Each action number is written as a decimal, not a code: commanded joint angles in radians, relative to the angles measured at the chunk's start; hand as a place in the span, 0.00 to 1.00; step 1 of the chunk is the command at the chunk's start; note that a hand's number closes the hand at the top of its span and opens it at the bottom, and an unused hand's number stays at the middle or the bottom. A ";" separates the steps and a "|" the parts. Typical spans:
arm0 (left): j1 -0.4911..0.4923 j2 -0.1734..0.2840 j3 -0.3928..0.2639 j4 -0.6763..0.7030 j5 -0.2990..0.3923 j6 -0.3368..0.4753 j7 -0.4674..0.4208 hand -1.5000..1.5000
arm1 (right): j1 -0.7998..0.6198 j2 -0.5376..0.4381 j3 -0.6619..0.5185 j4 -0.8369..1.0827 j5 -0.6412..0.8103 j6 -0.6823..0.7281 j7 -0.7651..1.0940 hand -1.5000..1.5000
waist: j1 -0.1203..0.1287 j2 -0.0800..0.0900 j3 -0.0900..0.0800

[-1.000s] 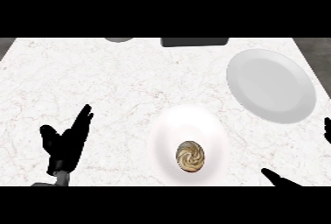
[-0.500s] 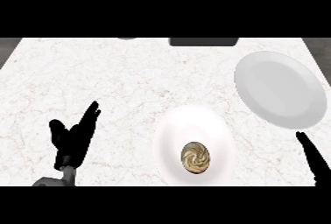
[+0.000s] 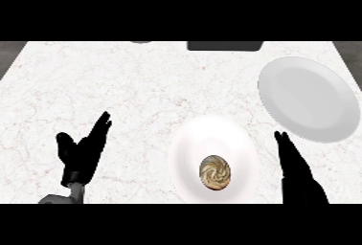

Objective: Pick the cupcake from the plate and place it in the plate

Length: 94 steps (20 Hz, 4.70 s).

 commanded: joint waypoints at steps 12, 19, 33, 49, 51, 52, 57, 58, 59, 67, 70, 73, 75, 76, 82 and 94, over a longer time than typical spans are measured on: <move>0.043 -0.009 0.000 -0.037 -0.010 -0.008 0.086 0.50 | -0.121 0.338 0.092 0.270 0.157 0.086 0.196 0.00 | -0.009 0.002 -0.002; 0.017 -0.024 0.020 0.021 -0.020 -0.019 0.049 0.50 | -0.095 0.341 0.028 0.310 0.180 0.163 0.174 0.00 | -0.018 0.003 -0.002; -0.009 -0.062 0.037 0.081 -0.035 -0.037 0.037 0.50 | -0.106 0.341 -0.017 0.539 0.073 0.153 0.031 1.00 | -0.017 0.006 -0.002; 0.029 -0.071 0.050 -0.025 -0.069 -0.019 0.093 0.50 | -0.162 0.288 0.036 0.423 0.337 0.023 -0.115 1.00 | -0.021 0.000 -0.001; 0.062 -0.064 0.065 0.029 -0.051 -0.069 0.006 0.50 | -0.129 0.255 0.110 0.390 0.284 0.002 -0.262 1.00 | -0.018 0.001 -0.002; 0.020 -0.041 0.096 0.055 -0.034 -0.080 0.033 0.50 | -0.135 0.282 0.178 0.373 0.291 0.011 -0.279 1.00 | -0.021 0.002 -0.002; 0.045 -0.037 0.081 0.000 -0.045 -0.082 0.047 0.50 | -0.122 0.206 0.246 0.212 0.340 -0.076 -0.389 1.00 | -0.023 -0.001 -0.001; 0.084 -0.074 0.045 -0.025 -0.061 -0.059 0.048 0.50 | -0.077 0.173 0.250 0.222 0.363 -0.146 -0.409 1.00 | -0.021 -0.001 -0.001; 0.025 -0.058 0.084 0.002 -0.047 -0.063 0.069 0.50 | -0.119 0.200 0.210 0.211 0.349 -0.117 -0.406 1.00 | -0.020 0.002 -0.002; 0.034 -0.068 0.078 -0.024 -0.055 -0.066 0.093 0.50 | -0.039 0.177 -0.014 0.087 0.228 -0.271 -0.404 1.00 | -0.019 0.003 -0.001; 0.047 -0.074 0.067 -0.009 -0.078 -0.065 0.061 0.50 | 0.000 0.091 -0.153 0.095 0.017 -0.389 -0.522 1.00 | -0.017 0.006 0.000; 0.033 -0.079 0.078 0.008 -0.058 -0.085 0.061 0.50 | -0.025 0.065 -0.257 0.132 -0.157 -0.444 -0.620 1.00 | -0.014 0.007 0.000; 0.031 -0.137 0.029 0.025 -0.126 -0.016 0.044 0.50 | -0.105 0.055 -0.355 0.223 -0.208 -0.442 -0.655 1.00 | -0.011 0.007 0.000; 0.035 -0.085 0.080 0.047 -0.083 -0.078 0.029 0.50 | -0.052 0.057 -0.339 0.300 -0.200 -0.518 -0.743 1.00 | -0.012 0.007 0.000; 0.003 -0.102 0.073 0.055 -0.106 -0.059 0.039 0.50 | -0.232 -0.023 -0.583 0.573 -0.385 -0.537 -0.910 1.00 | -0.005 0.010 0.000; 0.011 -0.103 0.068 0.009 -0.102 -0.088 0.060 0.50 | -0.584 -0.120 -0.851 1.285 -0.683 -0.429 -1.440 1.00 | 0.019 0.015 0.001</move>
